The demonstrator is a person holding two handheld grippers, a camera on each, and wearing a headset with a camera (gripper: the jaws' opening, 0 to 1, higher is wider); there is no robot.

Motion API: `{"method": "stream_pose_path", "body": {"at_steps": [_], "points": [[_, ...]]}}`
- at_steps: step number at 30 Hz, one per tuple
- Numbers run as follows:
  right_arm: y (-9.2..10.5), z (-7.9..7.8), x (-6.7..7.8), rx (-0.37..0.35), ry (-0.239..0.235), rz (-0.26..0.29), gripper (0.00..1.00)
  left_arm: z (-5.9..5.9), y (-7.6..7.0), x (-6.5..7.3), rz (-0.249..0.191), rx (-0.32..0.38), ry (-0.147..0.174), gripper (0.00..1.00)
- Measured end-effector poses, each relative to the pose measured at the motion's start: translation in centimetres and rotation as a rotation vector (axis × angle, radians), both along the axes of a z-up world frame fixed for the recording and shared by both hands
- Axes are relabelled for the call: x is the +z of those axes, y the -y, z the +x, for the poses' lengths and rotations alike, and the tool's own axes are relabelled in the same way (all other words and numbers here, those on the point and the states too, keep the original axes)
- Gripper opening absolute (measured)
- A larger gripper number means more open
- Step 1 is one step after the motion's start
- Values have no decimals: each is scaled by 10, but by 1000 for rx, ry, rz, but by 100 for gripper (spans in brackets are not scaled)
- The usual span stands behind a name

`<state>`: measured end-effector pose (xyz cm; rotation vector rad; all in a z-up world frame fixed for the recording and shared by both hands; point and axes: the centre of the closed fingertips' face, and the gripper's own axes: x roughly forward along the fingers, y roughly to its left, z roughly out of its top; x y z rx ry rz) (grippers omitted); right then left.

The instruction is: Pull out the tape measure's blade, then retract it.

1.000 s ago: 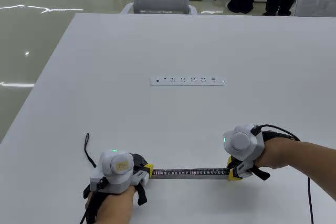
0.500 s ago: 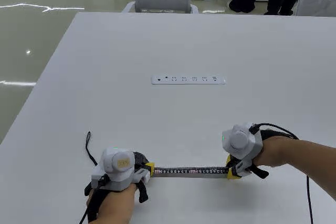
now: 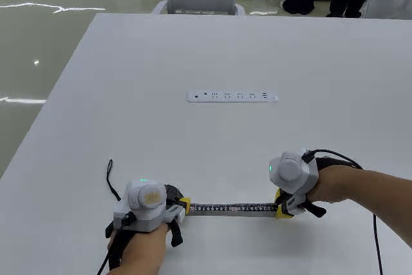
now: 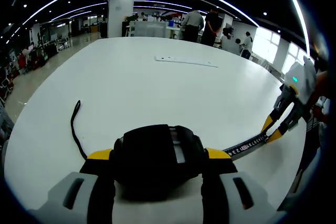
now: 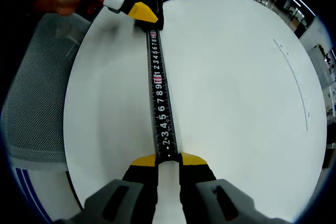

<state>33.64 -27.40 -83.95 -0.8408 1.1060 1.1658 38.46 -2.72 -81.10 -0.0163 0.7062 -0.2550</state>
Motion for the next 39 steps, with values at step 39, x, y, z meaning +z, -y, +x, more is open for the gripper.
{"method": "stream_pose_path", "body": {"at_steps": [39], "points": [[-23,3,0,3,1,13,14,1,1,0,-8,-2,8,64]]}}
